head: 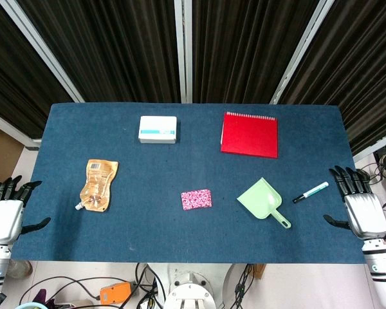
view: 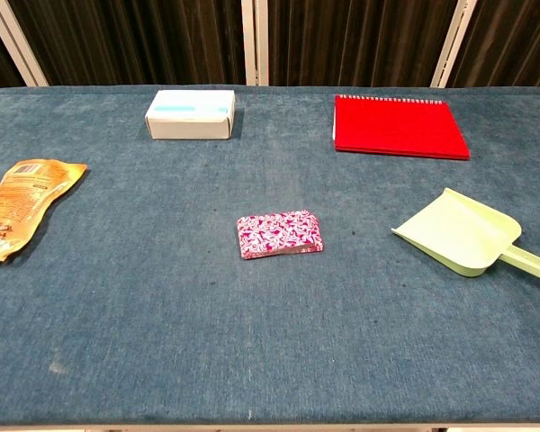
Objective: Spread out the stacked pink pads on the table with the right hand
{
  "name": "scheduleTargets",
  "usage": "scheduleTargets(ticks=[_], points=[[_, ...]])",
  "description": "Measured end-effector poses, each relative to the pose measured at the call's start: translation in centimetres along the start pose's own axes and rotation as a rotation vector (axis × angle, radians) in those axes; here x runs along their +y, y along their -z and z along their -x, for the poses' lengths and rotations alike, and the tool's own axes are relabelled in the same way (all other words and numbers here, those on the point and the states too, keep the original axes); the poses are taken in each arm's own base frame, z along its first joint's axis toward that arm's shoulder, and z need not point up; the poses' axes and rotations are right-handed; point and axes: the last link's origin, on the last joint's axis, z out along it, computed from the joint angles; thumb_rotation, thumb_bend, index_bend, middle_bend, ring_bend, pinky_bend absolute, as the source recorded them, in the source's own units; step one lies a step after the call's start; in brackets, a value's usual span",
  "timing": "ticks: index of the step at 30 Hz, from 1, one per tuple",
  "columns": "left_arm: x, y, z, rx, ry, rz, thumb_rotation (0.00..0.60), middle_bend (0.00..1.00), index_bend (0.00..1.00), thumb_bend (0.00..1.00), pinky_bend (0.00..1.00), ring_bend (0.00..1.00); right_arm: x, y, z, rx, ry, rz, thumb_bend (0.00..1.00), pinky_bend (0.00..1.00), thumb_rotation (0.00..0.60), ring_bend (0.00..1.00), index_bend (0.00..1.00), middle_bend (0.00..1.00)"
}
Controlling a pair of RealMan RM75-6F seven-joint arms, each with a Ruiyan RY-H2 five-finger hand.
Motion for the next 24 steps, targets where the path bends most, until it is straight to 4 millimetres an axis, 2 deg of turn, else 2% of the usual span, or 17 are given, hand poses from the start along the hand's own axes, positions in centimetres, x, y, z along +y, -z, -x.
scheduleTargets(ticks=[5, 6, 8, 10, 11, 13, 16, 21, 24], points=[[0.3, -0.3, 0.1, -0.004, 0.001, 0.009, 0.600, 0.23, 0.18, 0.04, 0.00, 0.05, -0.5, -0.3, 0.4, -0.010, 0.005, -0.018, 0.07, 0.16, 0.600, 0.04, 0.00, 0.10], [0.4, -0.3, 0.1, -0.002, 0.001, 0.013, 0.600, 0.23, 0.18, 0.04, 0.00, 0.05, -0.7, -0.4, 0.5, -0.011, 0.006, -0.024, 0.07, 0.23, 0.600, 0.10, 0.00, 0.10], [0.5, -0.5, 0.0, 0.001, 0.002, 0.019, 0.600, 0.23, 0.18, 0.04, 0.00, 0.05, -1.3, -0.9, 0.6, -0.015, 0.013, -0.044, 0.08, 0.43, 0.600, 0.26, 0.00, 0.11], [0.7, -0.6, 0.0, 0.004, 0.004, 0.025, 0.600, 0.23, 0.18, 0.04, 0.00, 0.05, -2.4, -1.6, 0.7, -0.019, 0.024, -0.078, 0.08, 0.77, 0.600, 0.55, 0.03, 0.15], [0.8, -0.7, 0.0, 0.005, 0.005, 0.031, 0.600, 0.23, 0.18, 0.04, 0.00, 0.05, -3.0, -2.0, 0.8, -0.024, 0.030, -0.097, 0.08, 0.86, 0.600, 0.64, 0.05, 0.17], [1.0, -0.8, 0.0, 0.007, 0.005, 0.042, 0.600, 0.23, 0.18, 0.04, 0.00, 0.05, -4.6, -3.0, 1.0, -0.041, 0.047, -0.146, 0.08, 0.97, 0.600, 0.76, 0.08, 0.21], [1.4, -1.0, 0.0, 0.008, -0.001, 0.066, 0.600, 0.23, 0.18, 0.04, 0.00, 0.05, -7.5, -4.6, 1.7, -0.076, 0.084, -0.225, 0.12, 1.00, 0.600, 0.82, 0.11, 0.22], [1.7, -1.2, 0.1, 0.005, -0.003, 0.083, 0.600, 0.23, 0.18, 0.04, 0.00, 0.05, -12.5, -7.3, 3.5, -0.156, 0.115, -0.321, 0.26, 1.00, 0.600, 0.87, 0.21, 0.22], [1.7, -1.2, 0.4, -0.003, -0.003, 0.085, 0.600, 0.23, 0.18, 0.04, 0.00, 0.05, -15.6, -8.7, 4.9, -0.207, 0.119, -0.351, 0.26, 1.00, 0.600, 0.88, 0.24, 0.22]])
